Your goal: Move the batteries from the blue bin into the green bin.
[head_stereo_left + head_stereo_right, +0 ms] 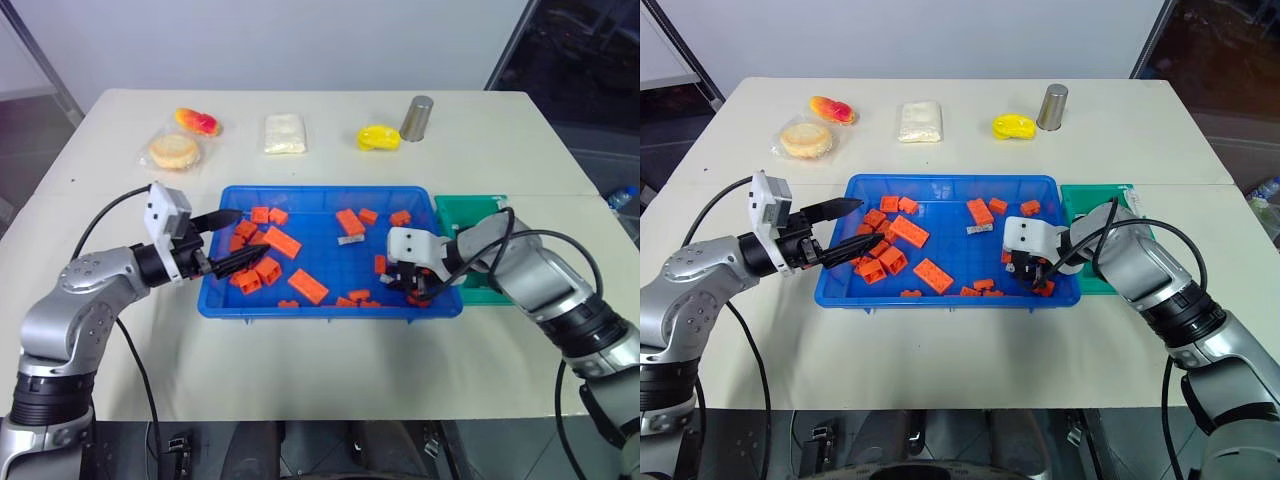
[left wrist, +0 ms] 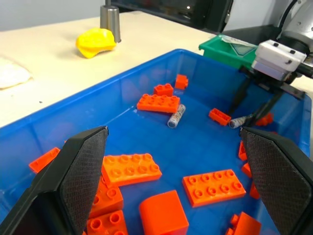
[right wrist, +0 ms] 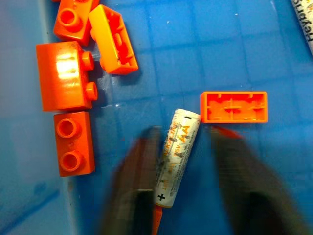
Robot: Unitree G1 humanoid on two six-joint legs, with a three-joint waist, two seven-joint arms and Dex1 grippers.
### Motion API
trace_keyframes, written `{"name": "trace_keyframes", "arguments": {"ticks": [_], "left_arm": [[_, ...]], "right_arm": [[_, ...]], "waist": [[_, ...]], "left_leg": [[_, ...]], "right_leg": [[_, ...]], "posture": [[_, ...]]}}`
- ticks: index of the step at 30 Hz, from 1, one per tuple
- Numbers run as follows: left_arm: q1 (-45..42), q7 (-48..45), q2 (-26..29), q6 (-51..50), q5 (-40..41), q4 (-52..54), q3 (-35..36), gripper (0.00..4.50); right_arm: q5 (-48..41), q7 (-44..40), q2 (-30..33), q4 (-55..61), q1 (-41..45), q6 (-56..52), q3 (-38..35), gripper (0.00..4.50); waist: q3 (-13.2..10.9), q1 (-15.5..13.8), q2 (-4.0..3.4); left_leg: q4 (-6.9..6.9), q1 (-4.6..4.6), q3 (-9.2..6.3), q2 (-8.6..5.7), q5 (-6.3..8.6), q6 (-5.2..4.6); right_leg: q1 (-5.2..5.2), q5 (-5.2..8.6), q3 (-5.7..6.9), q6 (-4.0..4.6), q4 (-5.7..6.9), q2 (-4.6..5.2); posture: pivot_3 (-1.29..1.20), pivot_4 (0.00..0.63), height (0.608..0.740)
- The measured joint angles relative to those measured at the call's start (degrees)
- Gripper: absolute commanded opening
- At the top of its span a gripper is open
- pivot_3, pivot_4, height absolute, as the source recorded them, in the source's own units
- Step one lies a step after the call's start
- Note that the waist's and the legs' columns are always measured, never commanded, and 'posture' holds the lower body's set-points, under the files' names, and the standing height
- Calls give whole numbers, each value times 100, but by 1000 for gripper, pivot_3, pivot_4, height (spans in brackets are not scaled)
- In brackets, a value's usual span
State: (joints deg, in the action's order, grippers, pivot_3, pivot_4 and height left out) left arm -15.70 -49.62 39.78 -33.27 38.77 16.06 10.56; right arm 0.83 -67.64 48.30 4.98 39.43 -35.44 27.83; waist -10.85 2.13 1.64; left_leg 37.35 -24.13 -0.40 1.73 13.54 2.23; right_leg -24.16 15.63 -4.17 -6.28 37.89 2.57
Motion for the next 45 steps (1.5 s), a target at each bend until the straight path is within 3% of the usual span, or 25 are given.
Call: {"name": "trace_keyframes", "arguments": {"ticks": [11, 18, 26, 33, 34, 40, 41, 43, 45], "left_arm": [[-141, -262, 4, 2, 19, -29, -76, 4500], [-1244, -888, -239, 130, -94, -591, -738, 4500], [-2393, -1777, -669, 551, -510, -1712, -1416, 4500], [-2637, -2128, -905, 796, -803, -2321, -1632, 4500], [-2641, -2139, -909, 804, -832, -2359, -1635, 4500], [-2629, -2117, -906, 838, -881, -2371, -1607, 4500], [-2615, -2106, -898, 825, -881, -2351, -1599, 4500], [-2523, -2052, -850, 754, -878, -2250, -1570, 4500], [-2311, -1961, -657, 714, -883, -2178, -1424, 4500]], "right_arm": [[301, 124, -44, -441, 320, 302, -68, 27], [246, 189, 561, -374, 1299, -166, -1182, 27], [71, 218, 1630, 307, -340, -665, -2136, 27], [-73, 622, 1743, 812, -1652, -994, -2871, 27], [-82, 691, 1731, 820, -1726, -983, -2878, 1056], [-184, 1021, 1586, 797, -1677, -965, -2871, 4095], [-186, 1078, 1544, 769, -1580, -962, -2867, 4443], [-186, 1214, 1450, 621, -1266, -929, -2842, 4443], [-359, 1453, 836, 416, -492, -1081, -2878, 4443]], "waist": [[-1, -24, -2], [-8, -146, -12], [-8, -138, -15], [-6, -74, -22], [-6, -75, -22], [-6, -102, -22], [-6, -97, -23], [-6, -88, -23], [-7, 14, -23]], "left_leg": [[2, 1, 1, -2, 0, 0], [-5, -16, 0, -2, 0, 0], [-1, -27, 4, -5, 0, -1], [2, -18, 7, 1, 0, -1], [4, -18, 8, 1, 0, -1], [7, -21, 7, 1, 0, -1], [7, -20, 8, 0, 0, -1], [6, -20, 8, 1, 0, -1], [3, -15, 7, 5, -1, 0]], "right_leg": [[3, 0, 0, 0, 0, 2], [-16, 0, 4, 0, -4, 0], [-17, -1, 2, -1, -20, 2], [-17, 0, -7, -1, -9, -9], [-17, -1, -8, -1, -9, -8], [-17, -1, -8, -2, -9, -7], [-17, -1, -8, -2, -8, -5], [-17, -1, -8, -2, -7, -6], [-18, -1, -8, -1, -2, -10]], "posture": [[0, 150, 740], [0, 150, 740], [0, 150, 740], [0, 150, 740], [0, 150, 740], [0, 150, 740], [0, 150, 740], [0, 150, 740], [0, 150, 740]]}}
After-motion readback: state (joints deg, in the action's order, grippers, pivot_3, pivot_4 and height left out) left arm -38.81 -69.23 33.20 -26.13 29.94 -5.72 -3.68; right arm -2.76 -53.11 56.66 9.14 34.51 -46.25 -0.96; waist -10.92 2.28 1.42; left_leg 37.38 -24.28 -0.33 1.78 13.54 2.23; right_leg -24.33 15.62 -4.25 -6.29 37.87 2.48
